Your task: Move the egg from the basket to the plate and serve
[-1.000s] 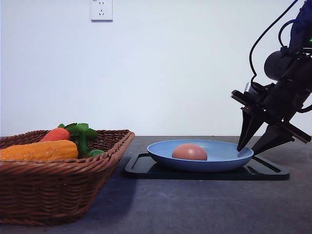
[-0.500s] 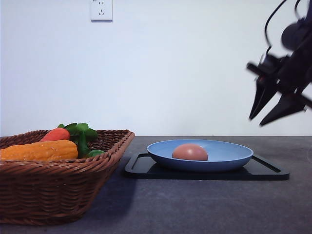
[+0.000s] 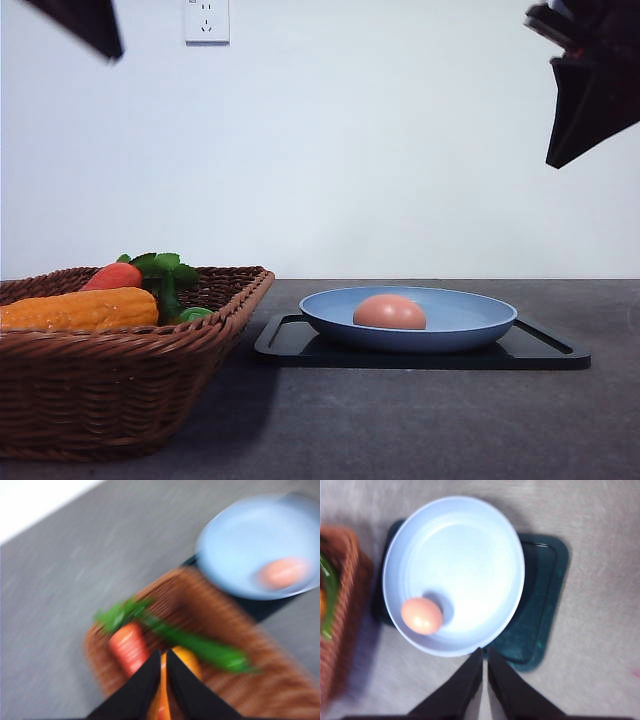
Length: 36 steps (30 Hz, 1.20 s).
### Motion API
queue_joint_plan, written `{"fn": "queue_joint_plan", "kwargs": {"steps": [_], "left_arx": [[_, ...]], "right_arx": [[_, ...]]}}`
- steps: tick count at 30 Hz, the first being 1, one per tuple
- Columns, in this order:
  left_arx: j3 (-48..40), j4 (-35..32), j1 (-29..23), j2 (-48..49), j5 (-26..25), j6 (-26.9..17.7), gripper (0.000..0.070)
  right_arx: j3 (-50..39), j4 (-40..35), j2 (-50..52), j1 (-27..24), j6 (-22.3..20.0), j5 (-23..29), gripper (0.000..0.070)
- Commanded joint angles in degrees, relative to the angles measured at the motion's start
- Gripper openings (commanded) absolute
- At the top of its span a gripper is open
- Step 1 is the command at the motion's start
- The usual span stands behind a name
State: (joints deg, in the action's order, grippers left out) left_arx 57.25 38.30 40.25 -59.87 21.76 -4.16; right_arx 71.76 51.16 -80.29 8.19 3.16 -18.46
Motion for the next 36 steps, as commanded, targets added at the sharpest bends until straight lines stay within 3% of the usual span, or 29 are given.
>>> {"fn": "queue_joint_plan", "kwargs": {"steps": [1, 5, 11, 17, 23, 36], "left_arx": [[1.03, 0.31, -3.15, -1.86, -0.19, -0.49, 0.0], [-1.75, -2.14, -11.82, -2.48, -5.69, 1.45, 0.0], [-11.22, -10.85, -19.0, 2.77, -13.02, 6.61, 0.0], [-22.89, -21.72, -17.99, 12.44, -13.36, 14.79, 0.0], [-30.93, -27.06, -13.57, 20.0, -13.22, 17.03, 0.0], [-31.06, -27.25, -12.26, 20.36, -13.2, 18.45, 0.0]], "right_arx": [[-1.37, -0.76, 1.59, 1.64, -0.92, 5.48, 0.0], [-9.31, -7.84, 8.13, 6.77, -0.92, 13.72, 0.0], [-25.4, -24.41, 19.4, 11.7, -0.7, 17.35, 0.0], [-40.58, -41.5, 27.89, 14.55, 2.57, 17.58, 0.0], [-52.1, -55.07, 31.76, 16.22, 5.15, 17.91, 0.0], [-53.45, -58.9, 31.71, 16.31, 5.4, 18.51, 0.0]]}}
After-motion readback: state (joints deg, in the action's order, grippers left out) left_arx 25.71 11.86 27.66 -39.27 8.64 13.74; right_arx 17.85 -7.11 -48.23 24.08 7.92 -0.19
